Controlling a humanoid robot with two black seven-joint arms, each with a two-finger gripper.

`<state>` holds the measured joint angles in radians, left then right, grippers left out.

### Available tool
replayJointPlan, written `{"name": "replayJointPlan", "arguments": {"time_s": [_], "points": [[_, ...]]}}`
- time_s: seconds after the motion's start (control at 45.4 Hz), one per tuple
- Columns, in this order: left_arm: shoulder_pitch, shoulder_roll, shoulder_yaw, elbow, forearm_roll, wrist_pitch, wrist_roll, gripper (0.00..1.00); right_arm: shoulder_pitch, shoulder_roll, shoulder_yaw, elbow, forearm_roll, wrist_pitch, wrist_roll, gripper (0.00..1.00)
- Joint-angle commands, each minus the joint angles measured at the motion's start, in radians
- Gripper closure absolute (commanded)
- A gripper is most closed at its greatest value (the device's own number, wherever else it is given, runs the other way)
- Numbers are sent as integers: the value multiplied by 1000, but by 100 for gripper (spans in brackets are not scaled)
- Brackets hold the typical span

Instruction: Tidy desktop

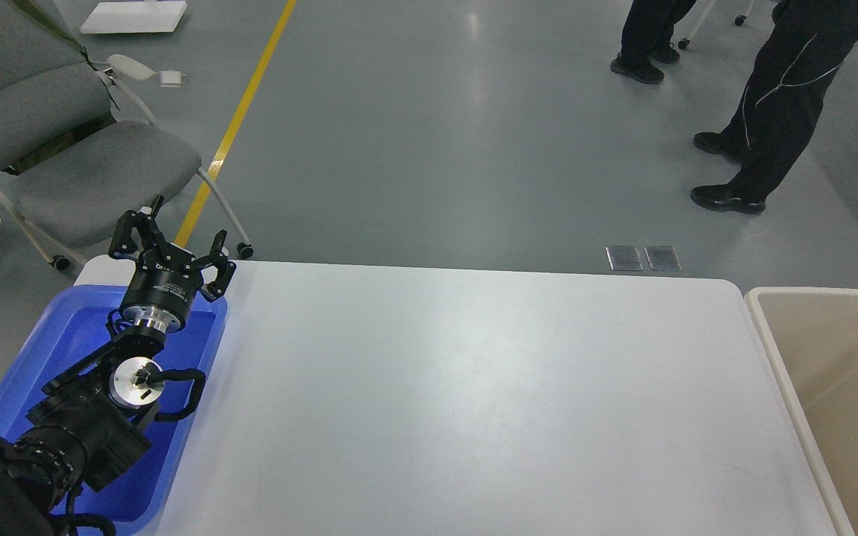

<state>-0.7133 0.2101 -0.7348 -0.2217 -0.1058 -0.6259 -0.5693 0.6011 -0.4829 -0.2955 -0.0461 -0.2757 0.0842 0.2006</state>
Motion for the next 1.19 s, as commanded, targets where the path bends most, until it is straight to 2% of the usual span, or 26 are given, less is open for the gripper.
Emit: {"name": "replayJointPlan", "arguments": {"time_s": [0.0,0.529,0.705,0.794,0.86,1.08,1.168], "points": [[0,0,0,-1,0,0,0,0,3,7,22,-3,6,-44,-1,1],[0,0,0,-1,0,0,0,0,5,7,133,-3,7,-67,-1,1],[0,0,0,1,0,0,0,0,19,18,307,-1,10,-69,8,2],[0,0,0,1,0,0,0,0,48,53,565,0,131,-67,14,1],[0,0,0,-1,0,0,0,0,54,58,669,14,197,-44,14,0],[0,0,0,-1,0,0,0,0,75,50,707,8,230,3,8,0],[0,0,0,-1,0,0,0,0,80,44,714,8,277,87,13,0]]}}
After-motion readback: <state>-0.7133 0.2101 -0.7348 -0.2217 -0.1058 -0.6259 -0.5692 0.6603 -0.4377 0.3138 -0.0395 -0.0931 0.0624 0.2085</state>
